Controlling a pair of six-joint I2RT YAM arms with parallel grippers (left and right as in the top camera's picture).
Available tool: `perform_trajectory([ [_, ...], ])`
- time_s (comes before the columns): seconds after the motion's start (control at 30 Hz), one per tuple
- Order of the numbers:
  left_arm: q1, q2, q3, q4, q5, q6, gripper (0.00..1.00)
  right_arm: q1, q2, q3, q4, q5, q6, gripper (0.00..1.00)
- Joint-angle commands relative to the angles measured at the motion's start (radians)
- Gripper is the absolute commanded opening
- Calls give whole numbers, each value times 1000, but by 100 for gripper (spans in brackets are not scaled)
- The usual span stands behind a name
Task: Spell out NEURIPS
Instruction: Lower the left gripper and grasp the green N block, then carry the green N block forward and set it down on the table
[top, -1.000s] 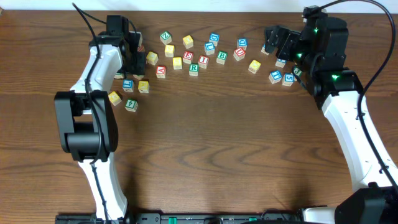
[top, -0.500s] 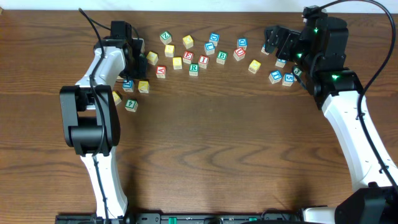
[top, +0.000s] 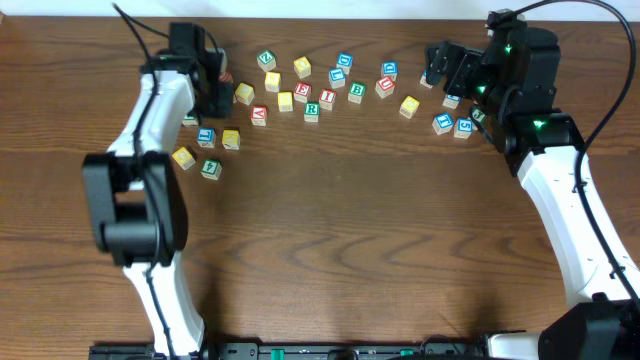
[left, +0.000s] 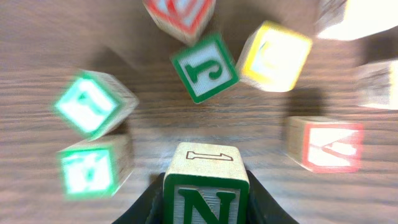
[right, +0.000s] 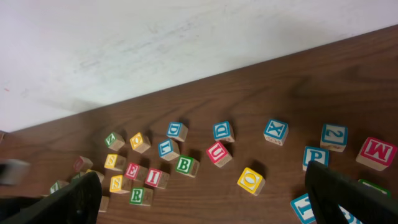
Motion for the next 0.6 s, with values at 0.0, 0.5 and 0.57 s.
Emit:
perform_trajectory([
  [0.0, -3, -153, 9, -43, -6, -103, 22, 4, -4, 14, 0, 8, 10, 99],
  [0.5, -247, -192, -175, -212, 2, -375, 21, 4, -4, 14, 0, 8, 10, 99],
  [0.57, -269, -177, -210, -164, 2, -389, 21, 4, -4, 14, 0, 8, 10, 99],
])
